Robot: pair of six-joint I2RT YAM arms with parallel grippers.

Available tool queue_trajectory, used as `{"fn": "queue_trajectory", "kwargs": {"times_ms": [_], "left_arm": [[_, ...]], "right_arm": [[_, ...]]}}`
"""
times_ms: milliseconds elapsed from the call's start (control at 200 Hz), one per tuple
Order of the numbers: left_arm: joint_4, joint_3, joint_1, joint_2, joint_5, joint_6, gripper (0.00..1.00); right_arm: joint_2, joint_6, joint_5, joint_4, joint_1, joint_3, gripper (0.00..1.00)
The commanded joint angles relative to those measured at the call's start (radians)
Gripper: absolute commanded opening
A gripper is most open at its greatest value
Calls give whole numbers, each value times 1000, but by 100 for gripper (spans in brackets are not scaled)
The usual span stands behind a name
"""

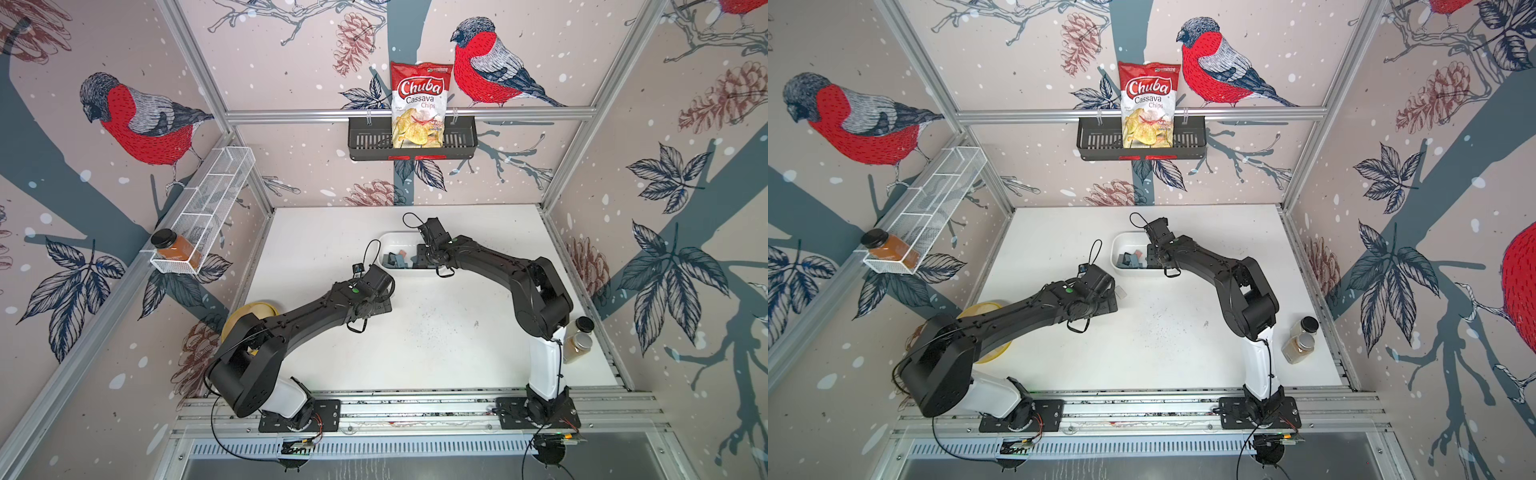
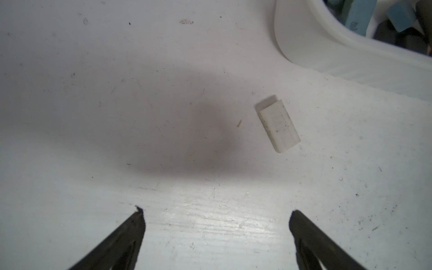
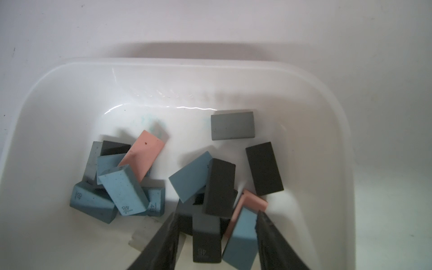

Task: Put the eraser in the storage box
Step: Place the eraser in the storage box, then pick up the eraser from the center of the board.

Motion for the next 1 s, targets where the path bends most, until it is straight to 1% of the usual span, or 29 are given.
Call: {"fn": "queue_trajectory", "kwargs": {"times_ms": [0,110,175,320,355,555,621,786,996], "left_arm": [[24,22,-4,8,-13,-69,97],[22,44,-11,19,-12,-140,97],[18,59,-19,31,-13,-181,97],[-10,97,-33,88,-20,-266,97],[-18,129,-34,105,-18,-284,96],[-59,216,-45,200,-16,-372,96],[-105,263,-47,241,-26,-399,96],[-230,384,-48,356,-39,-447,94],[-255,431,-48,430,-28,-490,90]], "right_arm": [[-37,-2,5,-5,3,1,65],[-101,2,19,21,10,-36,75],[-143,8,28,37,15,-67,85],[-246,28,58,79,28,-153,100],[-271,33,68,86,32,-173,100],[-427,57,125,107,54,-286,99],[-494,74,146,111,57,-327,99],[-640,92,148,140,67,-430,99],[-759,84,168,159,89,-515,99]]}}
